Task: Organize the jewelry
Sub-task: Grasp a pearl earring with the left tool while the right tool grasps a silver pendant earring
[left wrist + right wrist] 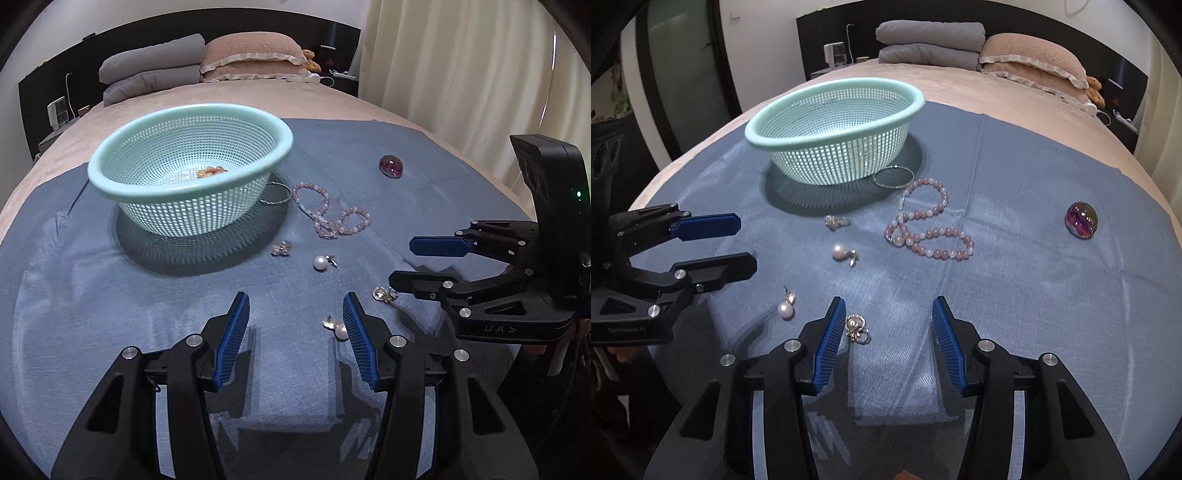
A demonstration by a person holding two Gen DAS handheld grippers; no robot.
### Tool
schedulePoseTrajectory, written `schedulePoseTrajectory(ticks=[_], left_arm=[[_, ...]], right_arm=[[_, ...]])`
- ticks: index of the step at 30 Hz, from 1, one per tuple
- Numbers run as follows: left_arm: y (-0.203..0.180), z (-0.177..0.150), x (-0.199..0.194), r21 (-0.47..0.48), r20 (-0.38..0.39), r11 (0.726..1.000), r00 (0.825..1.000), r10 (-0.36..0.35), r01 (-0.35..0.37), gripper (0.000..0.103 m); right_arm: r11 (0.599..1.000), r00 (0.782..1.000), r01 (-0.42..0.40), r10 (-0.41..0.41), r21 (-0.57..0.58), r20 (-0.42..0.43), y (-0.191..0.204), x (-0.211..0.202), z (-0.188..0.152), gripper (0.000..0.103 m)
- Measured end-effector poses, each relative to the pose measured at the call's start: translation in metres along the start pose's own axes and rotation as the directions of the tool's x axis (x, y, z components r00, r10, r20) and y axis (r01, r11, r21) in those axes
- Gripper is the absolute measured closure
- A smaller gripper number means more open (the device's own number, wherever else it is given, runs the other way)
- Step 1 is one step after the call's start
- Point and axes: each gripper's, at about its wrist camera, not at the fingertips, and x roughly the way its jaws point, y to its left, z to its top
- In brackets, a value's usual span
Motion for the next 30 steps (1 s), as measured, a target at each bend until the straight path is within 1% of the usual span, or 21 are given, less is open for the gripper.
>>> schedulePoseTrajectory(ticks=[4, 6, 9, 10, 11, 12, 13, 14, 15, 16, 18, 20, 23, 26, 28, 30], left_arm=[[-0.010, -0.006, 0.009, -0.003, -0.010, 0.999, 0.999, -0.033, 0.033, 0.049], [-0.013, -0.009, 0.015, -0.003, -0.021, 0.999, 0.999, -0.044, 0.044, 0.049], [-0.013, -0.015, 0.029, -0.016, -0.065, 0.997, 0.995, -0.071, 0.070, 0.049], [-0.014, -0.017, 0.032, -0.017, -0.067, 0.998, 0.996, -0.065, 0.064, 0.049], [-0.016, -0.019, 0.033, -0.011, -0.058, 0.998, 0.996, -0.063, 0.062, 0.050], [-0.017, -0.020, 0.033, 0.001, -0.055, 0.998, 0.997, -0.055, 0.055, 0.052], [-0.018, -0.020, 0.033, 0.013, -0.060, 0.999, 0.997, -0.041, 0.042, 0.063], [-0.018, -0.020, 0.034, 0.019, -0.065, 0.999, 0.997, -0.036, 0.037, 0.077], [-0.016, -0.020, 0.034, 0.011, -0.075, 0.999, 0.996, -0.045, 0.046, 0.088], [-0.013, -0.020, 0.034, -0.004, -0.084, 0.998, 0.994, -0.063, 0.063, 0.091], [-0.013, -0.020, 0.033, 0.000, -0.092, 0.996, 0.992, -0.088, 0.088, 0.091], [-0.018, -0.022, 0.033, 0.027, -0.090, 0.997, 0.993, -0.070, 0.073, 0.091], [-0.018, -0.020, 0.031, 0.004, -0.089, 0.997, 0.993, -0.079, 0.079, 0.091], [-0.020, -0.019, 0.029, 0.017, -0.088, 0.997, 0.994, -0.071, 0.072, 0.091], [-0.022, -0.019, 0.026, 0.020, -0.085, 0.997, 0.994, -0.072, 0.074, 0.091], [-0.023, -0.018, 0.022, 0.026, -0.082, 0.997, 0.994, -0.073, 0.075, 0.091]], right_arm=[[1.000, 1.000, -0.001, 0.001, -0.013, -0.013, 0.004, 0.005, -0.006, 0.065], [1.000, 1.000, 0.005, -0.005, -0.013, -0.026, 0.005, 0.010, -0.008, 0.071], [1.000, 1.000, 0.003, -0.003, -0.025, -0.010, 0.007, 0.012, -0.013, 0.082], [1.000, 1.000, 0.002, -0.002, -0.026, -0.011, 0.008, 0.013, -0.014, 0.088], [1.000, 1.000, 0.005, -0.005, -0.030, -0.009, 0.008, 0.013, -0.015, 0.092], [0.999, 1.000, 0.002, -0.002, -0.033, -0.006, 0.008, 0.013, -0.015, 0.093], [0.999, 1.000, 0.002, -0.002, -0.032, -0.004, 0.008, 0.012, -0.016, 0.094], [1.000, 1.000, -0.002, 0.002, -0.029, -0.003, 0.008, 0.012, -0.017, 0.094], [1.000, 1.000, -0.006, 0.006, -0.023, -0.002, 0.006, 0.011, -0.017, 0.095], [1.000, 1.000, -0.010, 0.010, -0.019, 0.000, 0.006, 0.010, -0.017, 0.095], [1.000, 1.000, -0.009, 0.009, -0.020, 0.004, 0.006, 0.007, -0.018, 0.096], [1.000, 1.000, -0.004, 0.004, -0.023, 0.010, 0.006, 0.006, -0.018, 0.099], [1.000, 1.000, -0.008, 0.008, -0.023, 0.022, 0.005, 0.001, -0.017, 0.100], [0.999, 0.999, -0.034, 0.034, -0.016, 0.037, 0.004, -0.003, -0.017, 0.100], [0.999, 0.998, -0.048, 0.048, -0.006, 0.044, 0.003, -0.005, -0.015, 0.097], [0.999, 0.997, -0.049, 0.049, -0.005, 0.052, 0.002, -0.006, -0.014, 0.097]])
